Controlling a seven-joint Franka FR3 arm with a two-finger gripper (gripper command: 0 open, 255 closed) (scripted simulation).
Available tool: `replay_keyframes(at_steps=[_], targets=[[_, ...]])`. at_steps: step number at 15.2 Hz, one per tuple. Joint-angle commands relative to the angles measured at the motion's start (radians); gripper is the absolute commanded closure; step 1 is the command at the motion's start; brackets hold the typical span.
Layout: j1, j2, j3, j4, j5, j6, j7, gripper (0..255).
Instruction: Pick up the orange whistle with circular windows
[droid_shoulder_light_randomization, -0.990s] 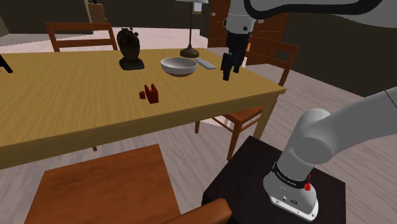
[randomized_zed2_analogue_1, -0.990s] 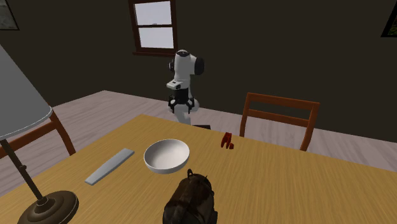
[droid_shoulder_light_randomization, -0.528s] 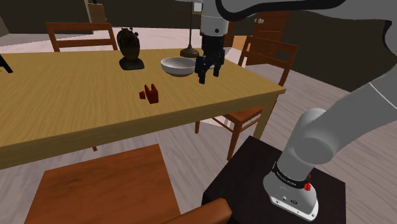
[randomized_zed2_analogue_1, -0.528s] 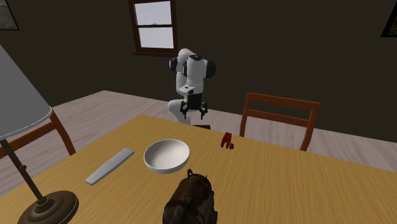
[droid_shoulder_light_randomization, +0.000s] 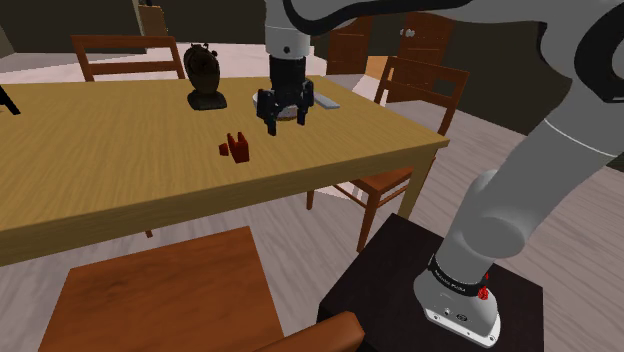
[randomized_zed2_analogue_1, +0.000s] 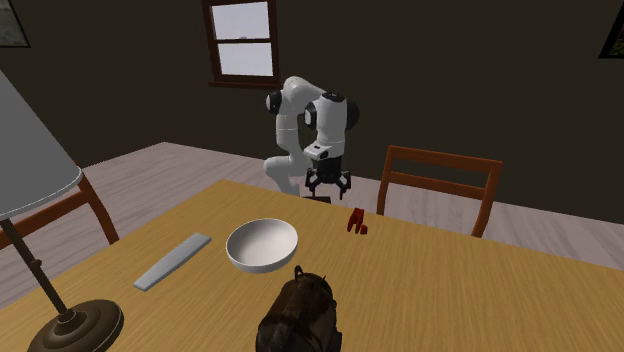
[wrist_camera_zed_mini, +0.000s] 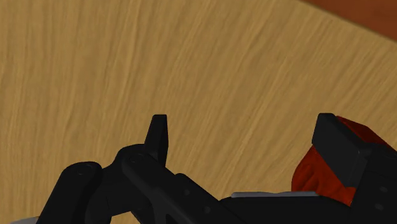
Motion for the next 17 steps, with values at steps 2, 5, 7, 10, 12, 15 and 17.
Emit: replay_keyframes(at_steps=[2,5,7,10,12,15,17], targets=[[0.009,0.110,0.034,0.103,-0.015,0.008,0.079,0],[0.024,0.226,0.061,0.224,-0.041,0.002,0.157,0],[0.039,0.308,0.076,0.315,-0.063,-0.009,0.207,0],[0.060,0.392,0.084,0.400,-0.087,-0.011,0.254,0],[0.059,0.390,0.083,0.369,-0.086,0.016,0.254,0],[0.058,0.388,0.082,0.327,-0.086,0.057,0.254,0],[0.057,0.387,0.082,0.305,-0.086,0.079,0.254,0]])
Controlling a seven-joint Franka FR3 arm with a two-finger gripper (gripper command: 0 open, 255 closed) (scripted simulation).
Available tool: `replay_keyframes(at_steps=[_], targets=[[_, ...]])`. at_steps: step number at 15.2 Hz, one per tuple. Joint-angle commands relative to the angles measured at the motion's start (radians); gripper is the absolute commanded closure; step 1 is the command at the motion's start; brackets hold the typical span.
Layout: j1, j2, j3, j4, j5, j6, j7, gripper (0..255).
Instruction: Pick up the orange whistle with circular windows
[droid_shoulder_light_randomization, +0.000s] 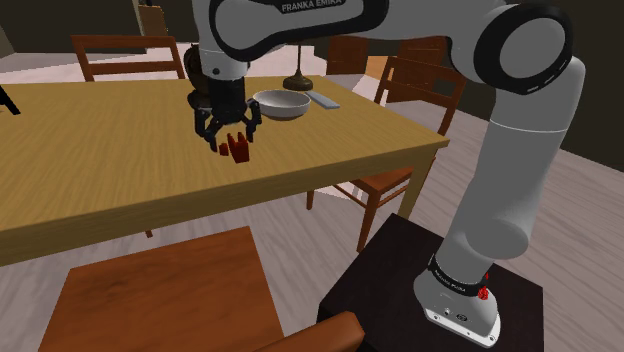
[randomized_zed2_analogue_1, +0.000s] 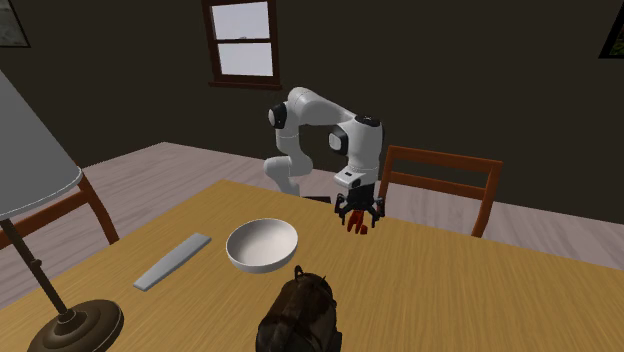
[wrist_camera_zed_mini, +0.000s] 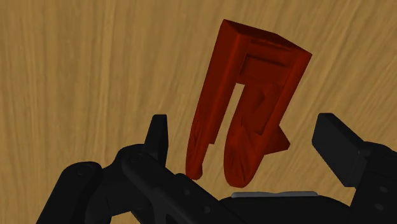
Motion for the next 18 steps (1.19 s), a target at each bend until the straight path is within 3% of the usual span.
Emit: replay_keyframes(at_steps=[1,2,3,12,18], targets=[[-0.001,0.000,0.000,-0.010,0.000,0.010,-0.001,0],[-0.001,0.000,0.000,-0.010,0.000,0.010,0.000,0],[-0.001,-0.001,-0.001,-0.011,0.000,0.011,-0.001,255],[-0.001,0.000,0.000,-0.010,0.000,0.010,0.000,255],[0.002,0.004,0.001,0.076,-0.001,-0.072,-0.001,255]])
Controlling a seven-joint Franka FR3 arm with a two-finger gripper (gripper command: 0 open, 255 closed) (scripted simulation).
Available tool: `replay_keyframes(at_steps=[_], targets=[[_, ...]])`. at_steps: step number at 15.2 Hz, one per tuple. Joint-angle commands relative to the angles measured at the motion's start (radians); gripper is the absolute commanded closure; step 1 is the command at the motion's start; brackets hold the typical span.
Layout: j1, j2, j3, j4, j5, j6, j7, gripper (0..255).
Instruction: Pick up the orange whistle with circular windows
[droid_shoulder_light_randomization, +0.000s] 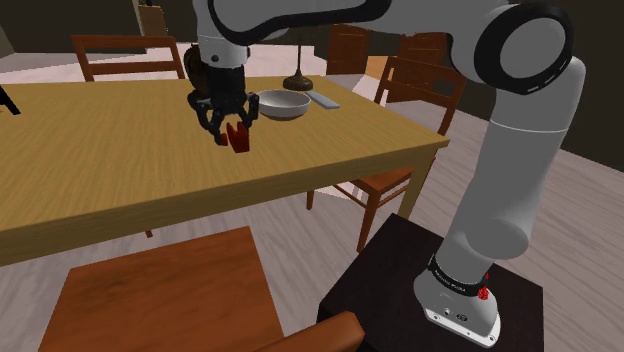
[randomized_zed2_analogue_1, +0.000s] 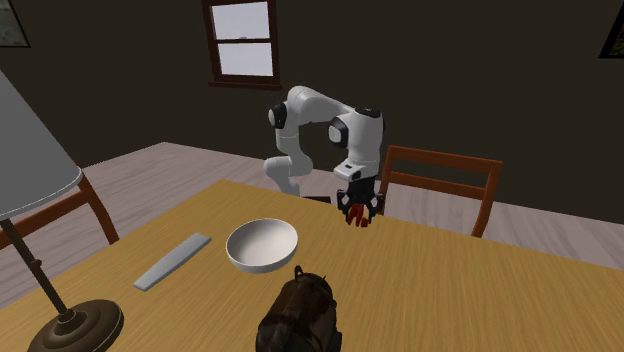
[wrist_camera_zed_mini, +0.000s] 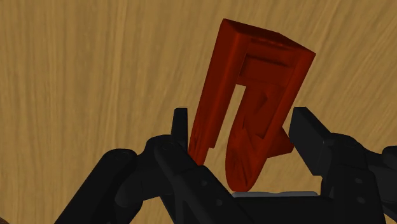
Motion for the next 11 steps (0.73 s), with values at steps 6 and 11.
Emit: replay_keyframes(at_steps=[6,11], targets=[[0.007,0.018,0.003,0.118,-0.006,-0.101,0.003,255],[0.011,0.030,0.004,0.176,-0.010,-0.148,0.005,255]])
